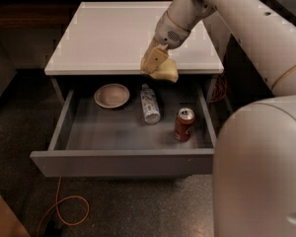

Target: Pick sponge from top drawer and place on counter

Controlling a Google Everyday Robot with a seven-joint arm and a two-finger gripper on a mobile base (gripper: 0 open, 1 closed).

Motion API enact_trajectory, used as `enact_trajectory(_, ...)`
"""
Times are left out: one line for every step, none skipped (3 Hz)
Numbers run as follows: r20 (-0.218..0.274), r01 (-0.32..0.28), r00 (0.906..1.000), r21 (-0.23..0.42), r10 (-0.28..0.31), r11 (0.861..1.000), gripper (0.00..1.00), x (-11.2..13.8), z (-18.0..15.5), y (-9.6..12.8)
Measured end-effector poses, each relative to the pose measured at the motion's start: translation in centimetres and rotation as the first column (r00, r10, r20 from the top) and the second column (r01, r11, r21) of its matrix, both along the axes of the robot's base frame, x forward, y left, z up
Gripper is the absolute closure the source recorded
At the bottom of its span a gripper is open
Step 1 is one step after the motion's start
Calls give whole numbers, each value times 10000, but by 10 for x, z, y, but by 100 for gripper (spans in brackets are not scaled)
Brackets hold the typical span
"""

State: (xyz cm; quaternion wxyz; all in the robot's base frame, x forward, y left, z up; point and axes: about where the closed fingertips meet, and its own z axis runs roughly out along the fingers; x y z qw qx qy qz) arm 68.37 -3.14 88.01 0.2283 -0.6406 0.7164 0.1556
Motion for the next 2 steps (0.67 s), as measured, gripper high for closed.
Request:
enact_trajectory(0, 366, 9993, 217, -366, 9991, 100, 25, 10, -14)
enact_trajectory(-41, 1074, 9942, 677, -1074, 9919, 100, 53, 10, -19)
